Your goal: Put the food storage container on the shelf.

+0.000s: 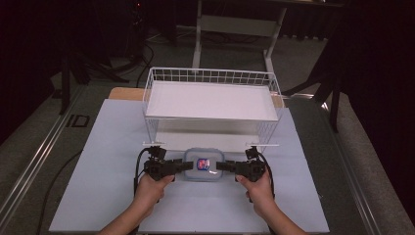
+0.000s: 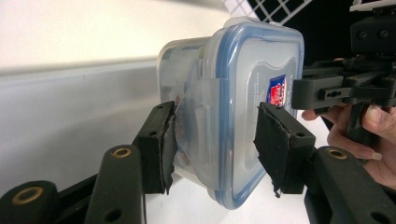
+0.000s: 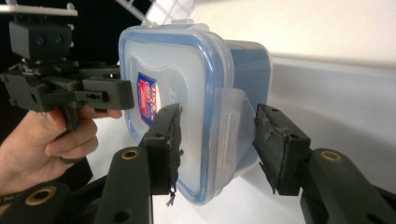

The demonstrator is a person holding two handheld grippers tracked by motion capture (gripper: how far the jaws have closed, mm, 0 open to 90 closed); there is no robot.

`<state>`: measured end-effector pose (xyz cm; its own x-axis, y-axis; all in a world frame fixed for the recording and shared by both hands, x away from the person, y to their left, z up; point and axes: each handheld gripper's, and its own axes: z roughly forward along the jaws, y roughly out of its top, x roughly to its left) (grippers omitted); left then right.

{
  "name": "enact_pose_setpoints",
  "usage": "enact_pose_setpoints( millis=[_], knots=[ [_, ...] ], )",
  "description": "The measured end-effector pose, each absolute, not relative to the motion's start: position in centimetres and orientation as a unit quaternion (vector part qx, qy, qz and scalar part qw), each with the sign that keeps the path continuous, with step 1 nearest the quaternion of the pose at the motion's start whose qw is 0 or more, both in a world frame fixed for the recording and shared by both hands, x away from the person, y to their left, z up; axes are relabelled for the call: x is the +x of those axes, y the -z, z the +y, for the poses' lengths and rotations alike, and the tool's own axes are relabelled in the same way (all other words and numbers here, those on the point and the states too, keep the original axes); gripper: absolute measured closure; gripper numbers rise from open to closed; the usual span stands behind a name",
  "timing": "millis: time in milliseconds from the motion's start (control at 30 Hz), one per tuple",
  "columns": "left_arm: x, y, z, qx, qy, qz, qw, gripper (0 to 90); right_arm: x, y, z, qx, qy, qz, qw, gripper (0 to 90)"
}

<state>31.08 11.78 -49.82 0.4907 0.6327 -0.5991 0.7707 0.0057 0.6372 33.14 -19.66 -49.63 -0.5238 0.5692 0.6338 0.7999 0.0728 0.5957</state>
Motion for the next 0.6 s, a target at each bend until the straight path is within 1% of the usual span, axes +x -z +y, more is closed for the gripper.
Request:
enact_pose_setpoints(
  millis=[233, 600],
  knots=[
    [33.2, 49.8, 11.1, 0.702, 0.061, 0.493, 0.511, 50.0, 34.9, 49.3, -20.4, -0.480, 0.499, -0.714, 0.104, 52.1],
    [36.1, 51.1, 10.6, 0.694, 0.047, 0.487, 0.527, 49.9, 37.6, 50.2, -20.8, -0.496, 0.506, -0.699, 0.099, 51.7]
  ],
)
